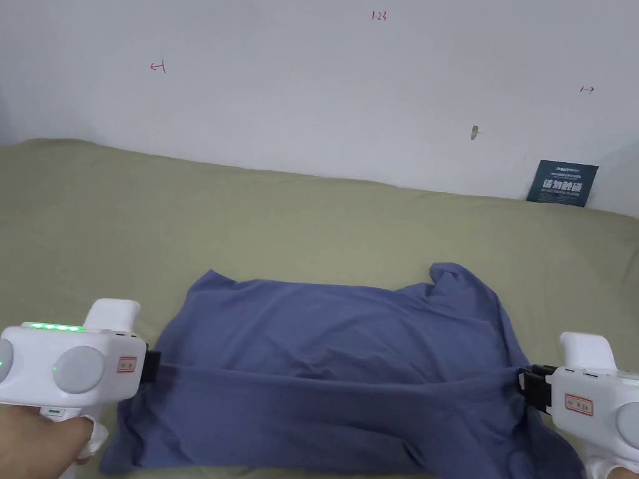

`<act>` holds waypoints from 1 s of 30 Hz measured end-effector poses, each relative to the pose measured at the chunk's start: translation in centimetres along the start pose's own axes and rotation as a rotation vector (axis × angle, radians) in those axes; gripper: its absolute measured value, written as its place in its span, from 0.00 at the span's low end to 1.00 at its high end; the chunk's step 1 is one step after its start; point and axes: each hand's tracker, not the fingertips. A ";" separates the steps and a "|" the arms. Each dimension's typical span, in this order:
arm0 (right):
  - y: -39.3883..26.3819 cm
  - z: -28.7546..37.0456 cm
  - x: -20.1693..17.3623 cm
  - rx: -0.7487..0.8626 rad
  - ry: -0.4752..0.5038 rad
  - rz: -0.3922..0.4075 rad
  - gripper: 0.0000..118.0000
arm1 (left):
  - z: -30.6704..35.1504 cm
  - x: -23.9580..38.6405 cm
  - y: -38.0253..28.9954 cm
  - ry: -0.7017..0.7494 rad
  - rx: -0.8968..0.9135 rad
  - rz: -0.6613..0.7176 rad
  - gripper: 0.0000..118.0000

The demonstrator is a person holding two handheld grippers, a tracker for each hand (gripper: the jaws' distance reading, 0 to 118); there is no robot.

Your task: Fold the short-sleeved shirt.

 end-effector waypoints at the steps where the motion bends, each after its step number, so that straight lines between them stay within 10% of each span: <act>1: -0.1 -0.6 0.2 -0.005 -0.006 -0.002 0.07 | -0.5 0.0 0.1 0.013 -0.009 -0.008 0.25; 3: -0.7 -1.3 0.3 -0.023 -0.044 -0.003 0.42 | -0.9 0.1 0.0 0.042 -0.020 -0.014 0.66; 4: -0.8 -1.3 0.6 -0.028 -0.048 -0.011 0.70 | -0.7 -0.1 -0.1 0.036 -0.020 -0.009 0.71; 5: -1.1 -0.9 0.9 -0.020 -0.033 -0.036 0.75 | -0.8 -1.3 -0.7 0.014 0.007 0.016 0.71; 16: -2.3 14.7 -3.3 0.290 -0.010 -0.009 0.73 | 14.5 -0.1 -7.7 0.033 0.409 0.083 0.71; 20: -5.1 19.1 -5.4 0.310 0.029 -0.025 0.65 | 18.1 2.7 -13.0 0.119 0.496 0.058 0.69; 23: -8.1 20.2 -6.5 0.315 -0.007 -0.023 0.00 | 18.8 4.0 -16.0 0.109 0.430 0.141 0.30; 25: -9.8 20.4 -6.7 0.288 0.045 -0.052 0.00 | 17.6 4.4 -17.2 0.189 0.356 0.146 0.04; 30: -12.8 18.6 -7.6 0.183 0.051 0.031 0.00 | 15.4 3.8 -18.1 0.066 0.246 0.177 0.00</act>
